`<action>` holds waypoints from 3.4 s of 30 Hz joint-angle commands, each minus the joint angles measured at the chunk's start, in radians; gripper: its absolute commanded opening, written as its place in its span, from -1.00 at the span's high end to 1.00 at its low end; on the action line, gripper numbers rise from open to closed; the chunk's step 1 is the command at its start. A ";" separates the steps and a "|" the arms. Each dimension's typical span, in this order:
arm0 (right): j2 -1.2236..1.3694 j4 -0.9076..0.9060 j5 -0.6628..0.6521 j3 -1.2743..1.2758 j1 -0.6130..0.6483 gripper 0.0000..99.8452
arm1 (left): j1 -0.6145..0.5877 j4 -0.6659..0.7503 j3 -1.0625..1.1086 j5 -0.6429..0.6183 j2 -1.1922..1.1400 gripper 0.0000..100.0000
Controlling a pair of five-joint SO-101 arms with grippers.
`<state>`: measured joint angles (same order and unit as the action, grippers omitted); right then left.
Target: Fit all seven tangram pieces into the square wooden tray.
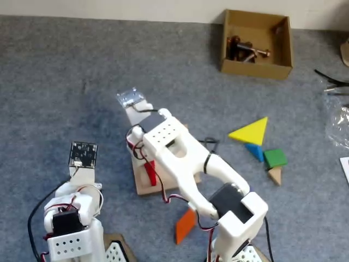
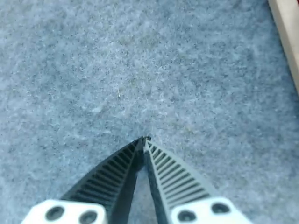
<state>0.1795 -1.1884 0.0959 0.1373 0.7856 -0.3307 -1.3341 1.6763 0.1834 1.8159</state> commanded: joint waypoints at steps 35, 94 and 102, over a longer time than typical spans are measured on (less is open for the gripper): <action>-0.007 0.114 -0.118 0.153 -0.185 0.98 | -0.016 -0.002 0.019 -0.005 0.005 0.99; -0.019 -0.536 -0.295 -0.329 -0.449 0.98 | -0.018 -0.002 0.019 -0.005 0.005 0.99; -0.226 -0.527 -0.387 -0.354 -0.665 0.98 | -0.018 -0.002 0.019 -0.005 0.005 0.99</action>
<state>0.0859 -1.7100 -0.2708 -0.1573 0.2117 -0.3307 -1.3341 1.6763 0.1834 1.8159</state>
